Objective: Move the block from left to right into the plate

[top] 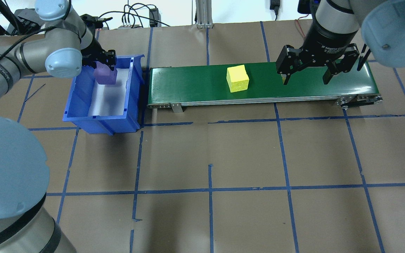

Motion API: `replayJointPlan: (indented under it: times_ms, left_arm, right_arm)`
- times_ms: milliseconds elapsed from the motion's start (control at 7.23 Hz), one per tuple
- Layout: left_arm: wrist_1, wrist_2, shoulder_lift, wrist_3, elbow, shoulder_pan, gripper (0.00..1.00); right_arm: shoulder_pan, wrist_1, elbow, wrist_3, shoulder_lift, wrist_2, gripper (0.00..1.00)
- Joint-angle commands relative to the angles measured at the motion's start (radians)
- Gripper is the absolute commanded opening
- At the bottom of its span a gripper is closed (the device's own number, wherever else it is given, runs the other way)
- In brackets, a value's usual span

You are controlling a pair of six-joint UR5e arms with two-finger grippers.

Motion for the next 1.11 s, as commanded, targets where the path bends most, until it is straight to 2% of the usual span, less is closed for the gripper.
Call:
replayJointPlan:
  times_ms: [0, 138, 276, 553, 691, 829, 968]
  left_arm:
    - [-0.051, -0.038, 0.051, -0.224, 0.033, -0.147, 0.39]
    - [-0.049, -0.077, 0.047, -0.337, 0.041, -0.207, 0.39]
    - [-0.048, -0.107, 0.032, -0.393, 0.038, -0.25, 0.39]
    - [-0.031, -0.099, -0.057, -0.403, 0.021, -0.296, 0.42]
    - [-0.029, -0.098, -0.062, -0.406, 0.012, -0.299, 0.55]
    - [-0.026, -0.096, -0.064, -0.408, -0.015, -0.299, 0.58]
    - [-0.023, -0.096, -0.064, -0.409, -0.023, -0.299, 0.82]
  right_arm:
    - [-0.017, -0.034, -0.001, -0.003, 0.001, -0.003, 1.0]
    - [-0.034, -0.049, -0.003, -0.019, 0.004, -0.003, 1.0]
    - [-0.078, -0.046, -0.006, -0.03, 0.002, -0.035, 1.0]
    - [-0.173, -0.054, -0.009, -0.145, -0.002, -0.041, 1.0]
    - [-0.234, -0.064, 0.002, -0.2, 0.007, -0.034, 1.0]
    - [-0.28, -0.09, 0.005, -0.272, 0.018, -0.026, 1.0]
    - [-0.31, -0.125, 0.002, -0.299, 0.057, -0.027, 1.0]
